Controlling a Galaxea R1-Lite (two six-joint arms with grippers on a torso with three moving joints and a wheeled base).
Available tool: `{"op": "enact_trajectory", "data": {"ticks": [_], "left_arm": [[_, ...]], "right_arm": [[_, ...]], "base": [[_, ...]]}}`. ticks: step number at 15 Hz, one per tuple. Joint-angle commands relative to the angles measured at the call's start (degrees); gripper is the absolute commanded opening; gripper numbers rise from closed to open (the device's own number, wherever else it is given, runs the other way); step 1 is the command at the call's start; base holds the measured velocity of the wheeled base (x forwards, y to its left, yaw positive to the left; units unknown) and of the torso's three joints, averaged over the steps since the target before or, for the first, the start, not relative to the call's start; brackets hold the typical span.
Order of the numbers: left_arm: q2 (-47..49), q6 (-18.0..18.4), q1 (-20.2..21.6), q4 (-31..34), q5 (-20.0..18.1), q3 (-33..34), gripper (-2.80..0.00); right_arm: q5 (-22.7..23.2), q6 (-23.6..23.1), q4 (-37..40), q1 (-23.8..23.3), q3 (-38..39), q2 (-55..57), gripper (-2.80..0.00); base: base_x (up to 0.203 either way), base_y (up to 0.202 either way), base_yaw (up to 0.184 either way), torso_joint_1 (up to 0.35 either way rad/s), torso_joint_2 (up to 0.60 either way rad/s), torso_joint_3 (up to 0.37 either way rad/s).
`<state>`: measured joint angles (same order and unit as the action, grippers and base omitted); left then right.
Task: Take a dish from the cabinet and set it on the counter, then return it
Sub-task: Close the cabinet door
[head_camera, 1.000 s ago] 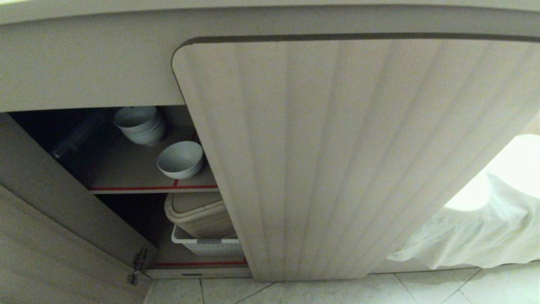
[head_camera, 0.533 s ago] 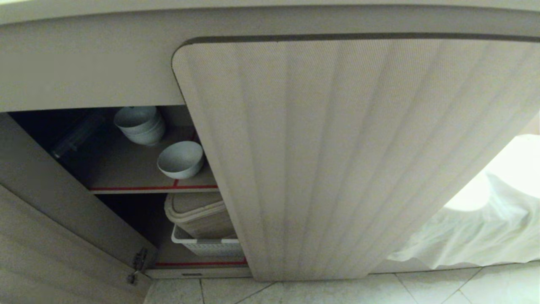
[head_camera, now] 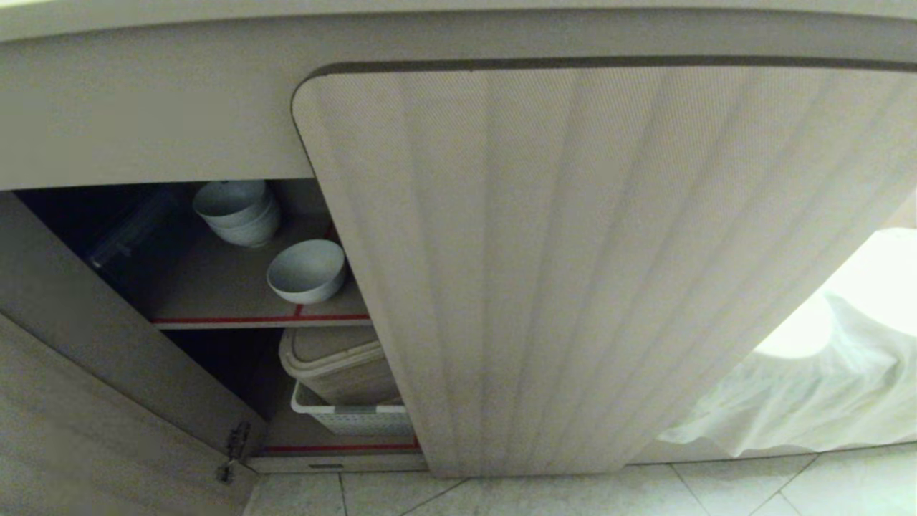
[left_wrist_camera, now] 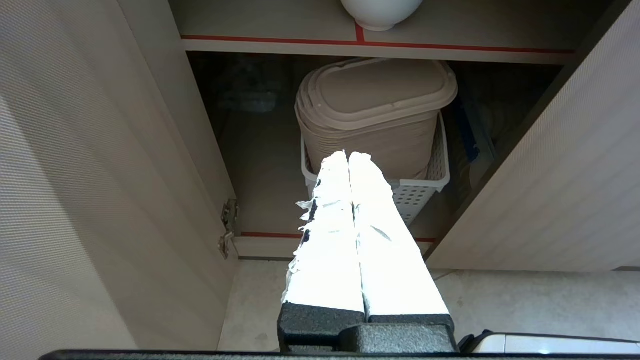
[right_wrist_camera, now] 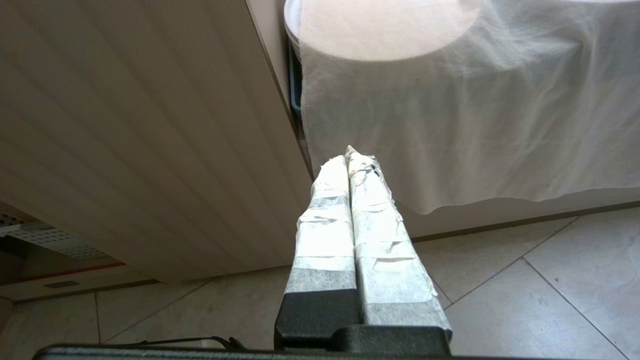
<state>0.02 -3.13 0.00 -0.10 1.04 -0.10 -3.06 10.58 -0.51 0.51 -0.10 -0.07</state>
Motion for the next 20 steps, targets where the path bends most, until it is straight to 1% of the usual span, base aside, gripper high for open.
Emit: {"op": "enact_trajectory", "data": {"ticks": [1, 9, 20], "left_arm": [[0.0, 0.0, 0.0, 0.0, 0.0, 0.0, -2.8], [0.0, 0.0, 0.0, -0.1, 0.0, 0.0, -2.8], [0.0, -0.1, 0.0, -0.1, 0.0, 0.0, -2.8]], "right_arm": [[0.0, 0.1, 0.0, 0.0, 0.0, 0.1, -2.8], [0.0, 0.1, 0.0, 0.0, 0.0, 0.1, -2.8], [0.0, 0.1, 0.0, 0.0, 0.0, 0.1, -2.8]], "base": [[0.0, 0.0, 0.0, 0.0, 0.0, 0.0], [-0.011, 0.0, 0.0, 0.0, 0.0, 0.0], [-0.191, 0.0, -0.001, 0.002, 0.0, 0.002]]}}
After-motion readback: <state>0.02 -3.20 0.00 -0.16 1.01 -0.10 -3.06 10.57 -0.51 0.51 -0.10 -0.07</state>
